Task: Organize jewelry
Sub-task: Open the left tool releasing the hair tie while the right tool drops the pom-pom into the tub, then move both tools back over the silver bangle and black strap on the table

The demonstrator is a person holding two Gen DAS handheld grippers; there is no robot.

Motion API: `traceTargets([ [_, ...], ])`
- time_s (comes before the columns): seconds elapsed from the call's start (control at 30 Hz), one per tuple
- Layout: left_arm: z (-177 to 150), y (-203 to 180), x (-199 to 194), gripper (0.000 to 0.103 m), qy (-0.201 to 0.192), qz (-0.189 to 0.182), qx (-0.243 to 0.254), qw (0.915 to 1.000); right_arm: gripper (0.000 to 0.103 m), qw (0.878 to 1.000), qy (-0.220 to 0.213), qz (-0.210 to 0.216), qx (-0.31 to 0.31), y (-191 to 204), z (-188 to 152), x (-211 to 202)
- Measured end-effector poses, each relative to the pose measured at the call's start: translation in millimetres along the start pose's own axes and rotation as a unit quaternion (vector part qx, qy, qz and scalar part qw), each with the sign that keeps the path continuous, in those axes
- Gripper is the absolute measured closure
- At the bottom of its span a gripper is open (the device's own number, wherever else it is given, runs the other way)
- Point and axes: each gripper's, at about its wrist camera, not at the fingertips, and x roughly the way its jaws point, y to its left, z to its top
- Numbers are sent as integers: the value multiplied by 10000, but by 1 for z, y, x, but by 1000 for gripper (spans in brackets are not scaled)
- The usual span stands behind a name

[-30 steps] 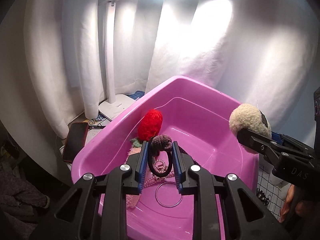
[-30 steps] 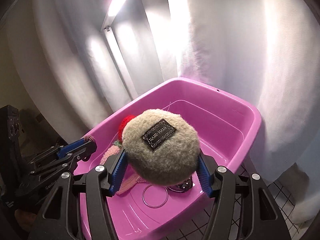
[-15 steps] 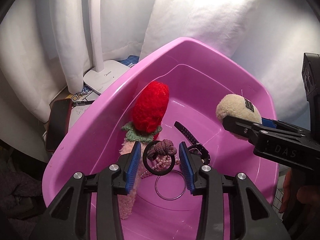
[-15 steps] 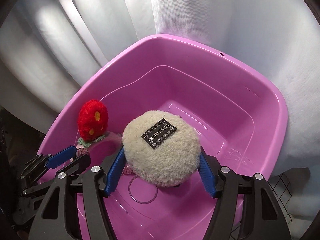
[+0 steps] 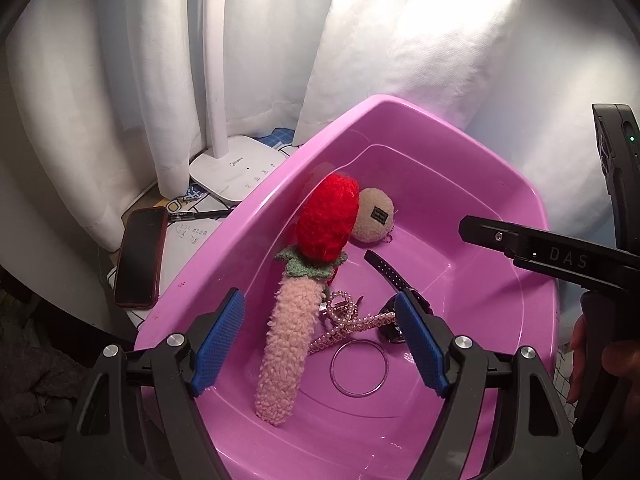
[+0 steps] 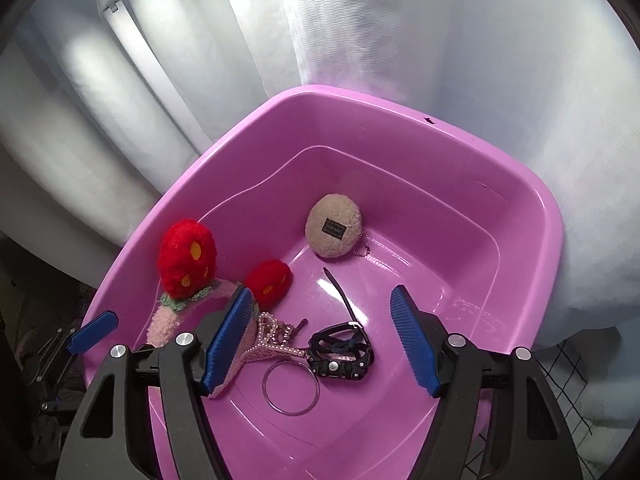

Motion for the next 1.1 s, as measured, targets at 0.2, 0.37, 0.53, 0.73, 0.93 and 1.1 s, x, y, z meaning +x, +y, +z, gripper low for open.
traceTargets([
  [0.2,-6,0,-14,24,-137,-41,-62,9999,34,9996,-232,119,63,1,-7,-15],
  [0.37,-12,-5,-31,18,-366,-35,-28,9993,34,9977,-643,154,117,0,-29,-42],
  [0.53,-23,-14,-47,13,-602,3,0,9982,34,9948,-962,256,198,-6,-64,-67],
  [0.73,-44,-45,-66,9,-700,-123,35,9975,34,9927,-1149,284,237,-26,-118,-101],
  [0.93,-82,-100,-95,7,-978,-358,67,9945,34,9899,-1287,-12,592,-93,-185,-151],
  [1.1,-127,-151,-109,6,-966,-485,-50,9941,34,9869,-1250,-319,968,-160,-251,-188],
])
